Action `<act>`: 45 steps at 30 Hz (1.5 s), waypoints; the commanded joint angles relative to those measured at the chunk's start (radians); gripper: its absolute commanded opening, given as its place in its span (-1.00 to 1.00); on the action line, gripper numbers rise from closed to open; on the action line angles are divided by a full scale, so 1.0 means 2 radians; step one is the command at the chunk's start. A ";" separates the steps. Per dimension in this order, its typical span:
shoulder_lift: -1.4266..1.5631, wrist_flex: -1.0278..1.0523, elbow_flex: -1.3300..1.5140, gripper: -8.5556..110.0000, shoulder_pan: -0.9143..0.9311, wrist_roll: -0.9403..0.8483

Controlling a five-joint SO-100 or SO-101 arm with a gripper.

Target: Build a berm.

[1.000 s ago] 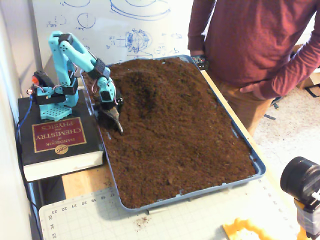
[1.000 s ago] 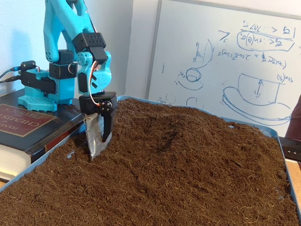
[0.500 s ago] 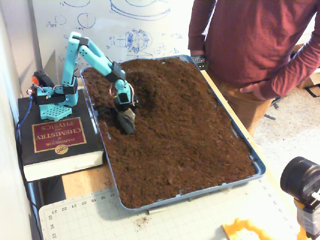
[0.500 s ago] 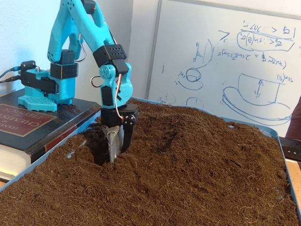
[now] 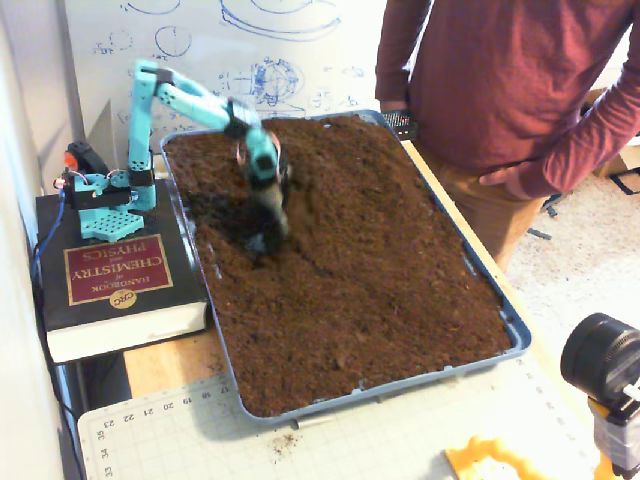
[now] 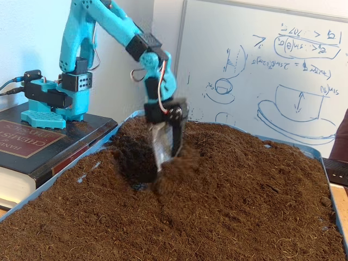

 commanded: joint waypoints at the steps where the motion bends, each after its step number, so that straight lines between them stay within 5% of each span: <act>1: 0.092 0.021 -0.049 -0.85 -0.005 0.008; 15: 0.222 0.173 0.094 -0.85 -0.061 0.005; 25: 0.155 0.104 0.206 -0.85 -0.117 0.005; 34: -0.027 -0.051 0.048 -0.85 -0.104 0.012; 45: -0.072 0.001 -0.139 -0.85 -0.100 0.018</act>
